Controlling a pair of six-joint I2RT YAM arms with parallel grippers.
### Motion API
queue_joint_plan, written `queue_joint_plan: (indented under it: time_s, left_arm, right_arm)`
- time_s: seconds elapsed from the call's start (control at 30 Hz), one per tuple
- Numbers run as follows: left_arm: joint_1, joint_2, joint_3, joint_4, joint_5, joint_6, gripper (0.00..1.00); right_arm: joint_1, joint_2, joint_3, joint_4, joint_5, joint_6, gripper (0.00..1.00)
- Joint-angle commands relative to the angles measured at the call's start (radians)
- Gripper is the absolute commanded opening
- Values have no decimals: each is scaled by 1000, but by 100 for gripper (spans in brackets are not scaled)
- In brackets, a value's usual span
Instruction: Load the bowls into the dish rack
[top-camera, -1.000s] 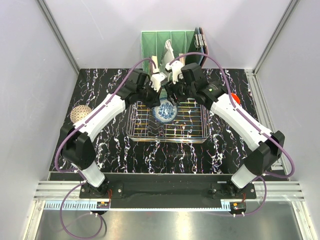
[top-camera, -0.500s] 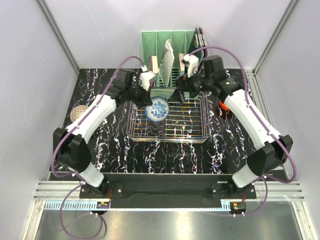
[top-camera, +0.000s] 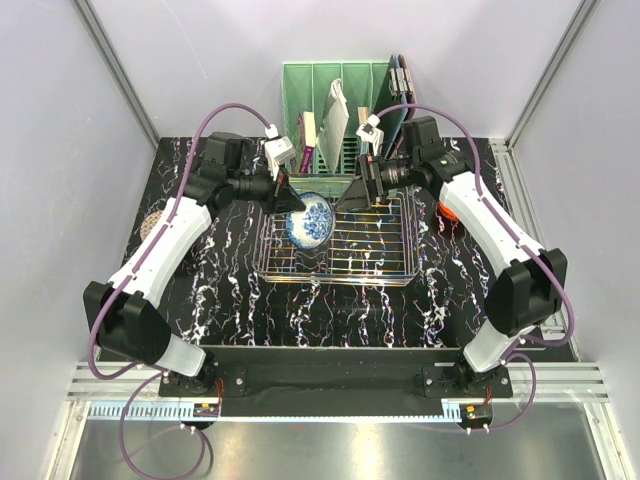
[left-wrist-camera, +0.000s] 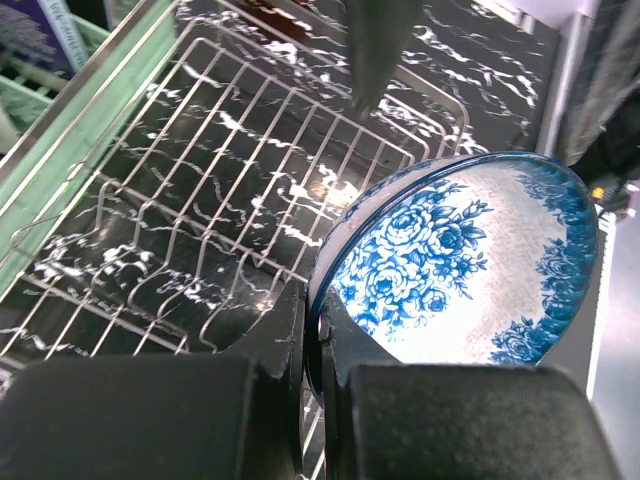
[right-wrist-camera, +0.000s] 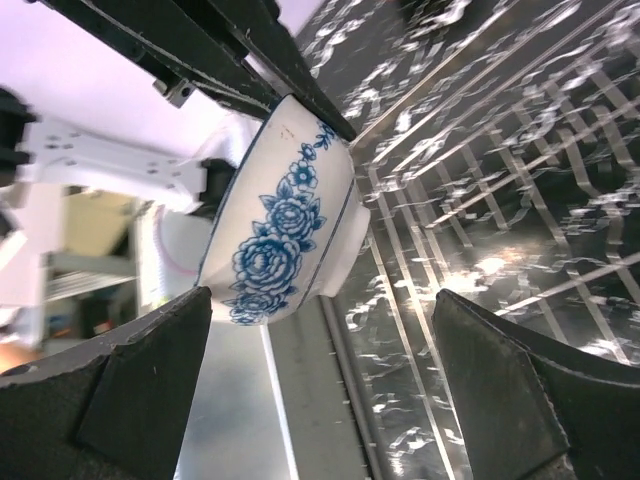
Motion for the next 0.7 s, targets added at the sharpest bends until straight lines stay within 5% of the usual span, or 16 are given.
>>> queue_joint_plan:
  time_s: [0.0,0.23,0.67]
  left_arm:
    - [3,-23,14,33,105,25,0]
    - [3,-12,25,31,50,39,0]
    - [-18,-20,23,86,-63,7,0]
  right_arm:
    - [2,4,-15,66,-159,69,100]
    - [0,-18,-92,160,-254,151,100]
    - [0,-38,-270,604,-275,522,100]
